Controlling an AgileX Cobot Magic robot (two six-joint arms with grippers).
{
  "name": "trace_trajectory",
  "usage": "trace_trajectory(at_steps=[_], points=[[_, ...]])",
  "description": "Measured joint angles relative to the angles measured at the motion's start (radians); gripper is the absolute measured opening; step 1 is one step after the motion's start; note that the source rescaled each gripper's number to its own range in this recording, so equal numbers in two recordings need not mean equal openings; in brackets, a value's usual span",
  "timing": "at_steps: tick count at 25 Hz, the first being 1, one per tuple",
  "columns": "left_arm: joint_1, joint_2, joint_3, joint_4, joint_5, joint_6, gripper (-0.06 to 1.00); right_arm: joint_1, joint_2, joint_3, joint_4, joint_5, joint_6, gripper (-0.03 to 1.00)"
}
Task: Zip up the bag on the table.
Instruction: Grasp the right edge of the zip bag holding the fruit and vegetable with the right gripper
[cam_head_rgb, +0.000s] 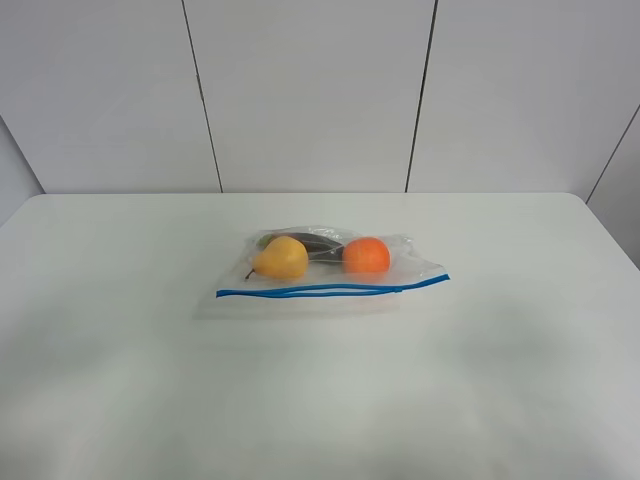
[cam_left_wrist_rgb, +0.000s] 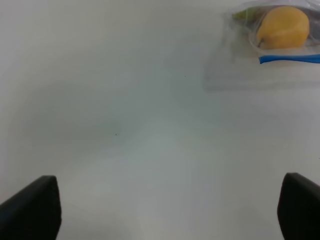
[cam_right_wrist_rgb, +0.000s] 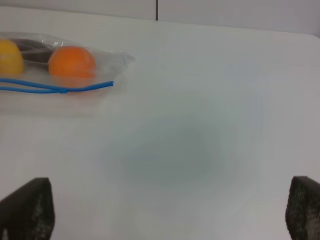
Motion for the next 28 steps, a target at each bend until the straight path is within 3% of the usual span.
trace_trajectory(at_steps=[11, 20, 28], points=[[0.0, 0.0, 0.0, 0.0, 0.0, 0.0, 1.0, 0.0, 0.074, -0.034, 0.0, 0.0, 0.004, 1.0], [0.0, 0.0, 0.0, 0.0, 0.0, 0.0, 1.0, 0.0, 0.724, -0.351, 0.063, -0.017, 0.01, 1.0], [0.0, 0.0, 0.0, 0.0, 0.0, 0.0, 1.0, 0.0, 1.305, -0.567, 0.293, -0.015, 0.007, 1.0]])
